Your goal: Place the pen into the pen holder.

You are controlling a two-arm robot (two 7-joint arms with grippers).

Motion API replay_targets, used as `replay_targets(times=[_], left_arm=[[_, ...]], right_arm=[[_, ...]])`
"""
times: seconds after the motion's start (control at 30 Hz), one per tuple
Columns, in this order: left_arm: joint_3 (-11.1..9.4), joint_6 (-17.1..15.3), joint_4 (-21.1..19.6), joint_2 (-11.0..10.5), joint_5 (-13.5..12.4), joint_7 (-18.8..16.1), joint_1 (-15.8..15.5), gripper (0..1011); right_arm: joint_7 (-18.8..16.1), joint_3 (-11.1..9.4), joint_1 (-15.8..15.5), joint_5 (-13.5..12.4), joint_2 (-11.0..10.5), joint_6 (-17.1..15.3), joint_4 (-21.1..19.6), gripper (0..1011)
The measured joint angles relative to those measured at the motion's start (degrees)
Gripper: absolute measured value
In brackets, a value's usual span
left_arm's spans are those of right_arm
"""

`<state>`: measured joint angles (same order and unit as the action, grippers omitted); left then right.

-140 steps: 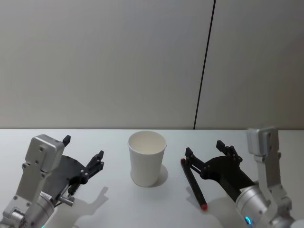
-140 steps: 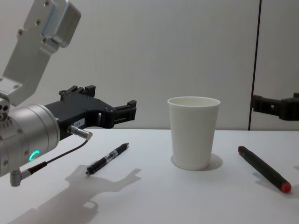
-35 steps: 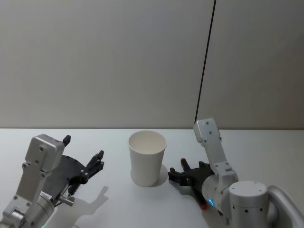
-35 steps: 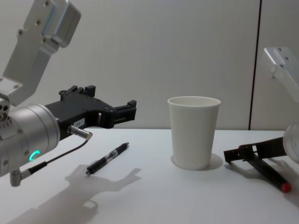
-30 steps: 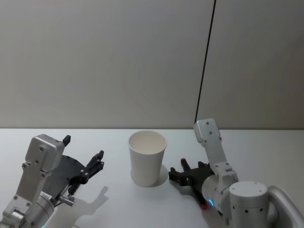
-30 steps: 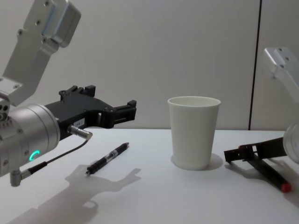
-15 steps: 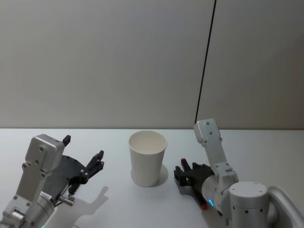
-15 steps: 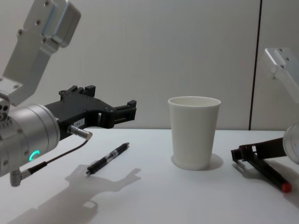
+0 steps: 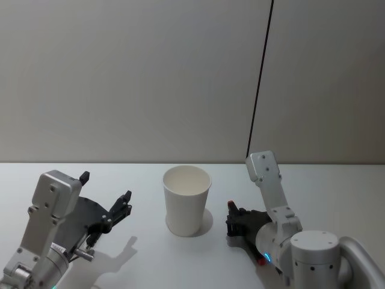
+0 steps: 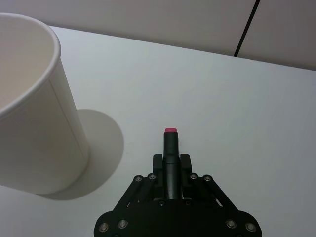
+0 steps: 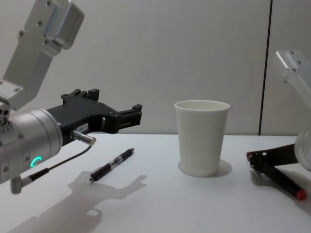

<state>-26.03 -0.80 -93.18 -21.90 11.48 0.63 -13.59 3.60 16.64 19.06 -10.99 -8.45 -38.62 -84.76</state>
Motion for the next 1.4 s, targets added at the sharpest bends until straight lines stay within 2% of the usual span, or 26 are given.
replay_targets(times=[1.23, 1.4], left_arm=[[0.0, 0.0, 0.0, 0.0, 0.0, 0.0, 0.0, 1003], [0.0, 0.0, 0.0, 0.0, 0.0, 0.0, 0.0, 1003]], right_arm=[[0.0, 0.0, 0.0, 0.0, 0.0, 0.0, 0.0, 193], [-0.2, -0.1, 0.1, 0.0, 0.1, 1.0, 0.0, 193]])
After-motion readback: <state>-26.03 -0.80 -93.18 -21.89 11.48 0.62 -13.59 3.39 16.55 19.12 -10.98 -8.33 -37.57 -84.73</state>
